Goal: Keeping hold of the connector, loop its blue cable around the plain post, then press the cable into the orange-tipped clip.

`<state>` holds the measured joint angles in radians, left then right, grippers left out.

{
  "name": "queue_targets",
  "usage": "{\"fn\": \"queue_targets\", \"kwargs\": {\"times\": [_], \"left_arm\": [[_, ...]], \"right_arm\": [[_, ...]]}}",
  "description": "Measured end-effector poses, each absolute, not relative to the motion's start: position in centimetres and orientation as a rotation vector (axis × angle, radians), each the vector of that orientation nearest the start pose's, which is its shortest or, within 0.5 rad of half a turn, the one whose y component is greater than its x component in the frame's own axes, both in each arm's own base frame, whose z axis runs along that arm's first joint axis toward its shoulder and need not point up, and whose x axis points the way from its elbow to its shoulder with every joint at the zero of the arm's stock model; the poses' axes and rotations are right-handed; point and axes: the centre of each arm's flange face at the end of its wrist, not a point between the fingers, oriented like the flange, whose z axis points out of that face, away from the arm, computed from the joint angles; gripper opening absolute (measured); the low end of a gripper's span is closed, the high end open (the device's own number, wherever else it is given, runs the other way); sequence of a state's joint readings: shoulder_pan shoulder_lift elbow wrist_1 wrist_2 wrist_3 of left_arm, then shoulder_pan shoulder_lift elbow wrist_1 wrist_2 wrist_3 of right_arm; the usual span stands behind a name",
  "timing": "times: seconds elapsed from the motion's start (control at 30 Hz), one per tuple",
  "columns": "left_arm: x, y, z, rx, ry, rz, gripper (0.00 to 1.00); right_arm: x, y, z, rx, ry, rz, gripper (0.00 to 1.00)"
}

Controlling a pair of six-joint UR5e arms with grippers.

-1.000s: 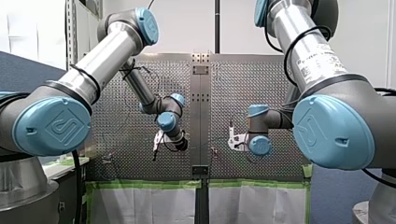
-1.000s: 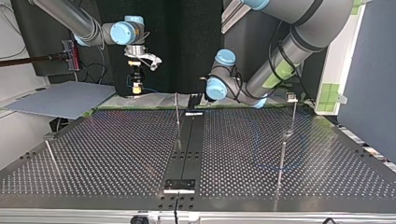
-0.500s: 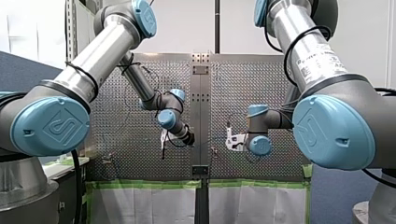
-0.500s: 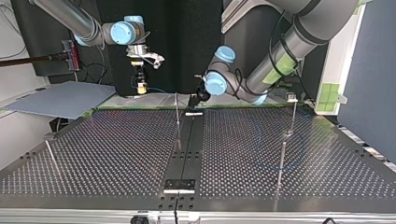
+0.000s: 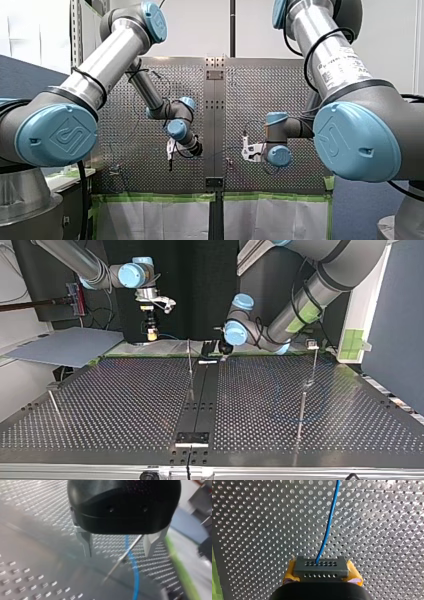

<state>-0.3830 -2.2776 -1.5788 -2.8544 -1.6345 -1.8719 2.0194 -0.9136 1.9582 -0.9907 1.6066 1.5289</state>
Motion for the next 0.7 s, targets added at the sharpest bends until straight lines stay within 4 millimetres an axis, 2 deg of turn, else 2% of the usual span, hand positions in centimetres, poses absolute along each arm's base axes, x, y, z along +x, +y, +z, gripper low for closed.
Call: {"fn": "queue_targets", "kwargs": {"times": [0.13, 0.3, 0.53, 0.7], "left_arm": [[53.9, -34.6, 9.2, 0.025, 2.005, -0.355, 1.0], [55.0, -34.6, 7.5, 0.047, 2.035, -0.304, 1.0], [55.2, -34.4, 4.1, 0.06, 2.079, -0.308, 1.0], [55.6, -34.2, 3.3, 0.05, 2.069, -0.332, 1.0]], "right_arm": [[35.7, -43.8, 5.4, 1.575, -0.975, 1.439, 0.0], [35.7, -43.8, 5.4, 1.581, -0.974, 1.438, 0.0], [35.7, -43.8, 5.4, 1.582, -0.971, 1.44, 0.0], [35.7, -43.7, 5.4, 1.587, -0.972, 1.437, 0.0]]}}
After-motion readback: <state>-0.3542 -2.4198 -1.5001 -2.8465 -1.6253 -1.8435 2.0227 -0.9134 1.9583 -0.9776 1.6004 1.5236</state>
